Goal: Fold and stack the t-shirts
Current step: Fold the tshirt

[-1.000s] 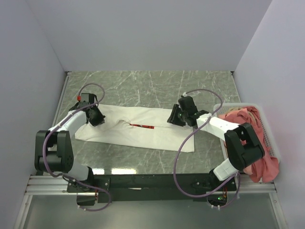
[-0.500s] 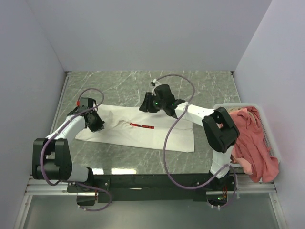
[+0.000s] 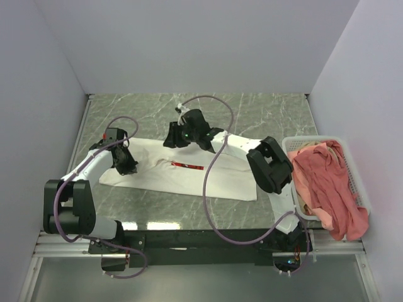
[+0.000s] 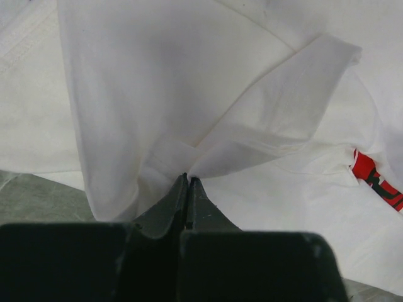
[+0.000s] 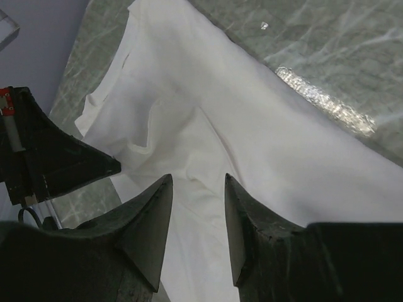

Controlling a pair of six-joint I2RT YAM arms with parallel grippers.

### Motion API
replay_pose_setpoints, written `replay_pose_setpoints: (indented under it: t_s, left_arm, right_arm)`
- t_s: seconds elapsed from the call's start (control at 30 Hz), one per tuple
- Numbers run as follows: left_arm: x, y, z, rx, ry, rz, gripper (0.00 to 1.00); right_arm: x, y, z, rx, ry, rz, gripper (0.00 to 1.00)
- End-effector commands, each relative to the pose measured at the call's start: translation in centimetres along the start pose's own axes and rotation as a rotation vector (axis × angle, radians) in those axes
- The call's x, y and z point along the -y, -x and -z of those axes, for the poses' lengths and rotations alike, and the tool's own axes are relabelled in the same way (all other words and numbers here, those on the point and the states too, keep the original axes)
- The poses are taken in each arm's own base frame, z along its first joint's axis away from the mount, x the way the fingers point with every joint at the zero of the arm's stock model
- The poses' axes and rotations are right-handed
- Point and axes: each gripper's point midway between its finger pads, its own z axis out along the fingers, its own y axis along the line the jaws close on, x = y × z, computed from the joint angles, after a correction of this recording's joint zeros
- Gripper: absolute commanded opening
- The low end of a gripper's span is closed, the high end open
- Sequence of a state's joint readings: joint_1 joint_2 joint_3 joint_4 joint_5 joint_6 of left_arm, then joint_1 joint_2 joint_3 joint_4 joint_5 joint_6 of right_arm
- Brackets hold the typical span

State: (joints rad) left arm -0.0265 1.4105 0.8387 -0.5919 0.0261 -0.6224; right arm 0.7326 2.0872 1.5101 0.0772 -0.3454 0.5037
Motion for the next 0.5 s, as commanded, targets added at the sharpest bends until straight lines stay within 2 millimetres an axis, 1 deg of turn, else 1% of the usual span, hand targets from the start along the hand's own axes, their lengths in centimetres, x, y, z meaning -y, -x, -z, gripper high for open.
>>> replay_pose_setpoints:
  t_s: [0.0,0.03,0.07,0.13,0.2,0.3,0.37,0.4,0.47]
  left_arm:
    - [0.8,0.8,1.1,0.009,-0.029,-0.043,0.01]
    - [0.7,0.7,1.0,0.000,-0.028,-0.047,0.01]
    - [0.7,0.6,1.1,-0.007,-0.024,-0.058,0.01]
    - [0.8,0.8,1.0,-0.012,-0.026,-0.075,0.01]
    - [0.6,0.6,1.0,-0.023,-0.023,-0.099,0.01]
    - [0.7,0.9,1.1,-0.020,-0.026,-0.120,0.01]
    - [1.0,0.9,1.2,-0.022,-0.039,-0.128,0.01]
    - [1.2,0.9,1.1,-0.021,-0.050,-0.130,0.01]
    - [1.3,0.7,1.1,-0.031,-0.060,-0.134,0.01]
  right_arm:
    - [-2.0,0.3,-1.5,-0.016,0.060,0.047,0.47]
    - [-2.0,-0.2,-2.2,-0.031,0.063,0.035,0.47]
    - [-2.6,0.4,-2.5,-0.020,0.074,0.035,0.48]
    - [-2.9,0.9,-3.0,-0.002,0.064,0.017,0.49]
    - [-3.5,0.9,-3.4,0.003,0.057,0.010,0.52]
    - [-4.4,1.3,-4.4,0.024,0.022,-0.013,0.54]
    - [-4.4,1.3,-4.9,0.023,-0.019,-0.054,0.55]
    - [-4.5,0.9,-5.1,0.012,-0.028,-0.071,0.56]
    - [-5.0,0.7,-5.7,0.016,-0.031,-0.119,0.56]
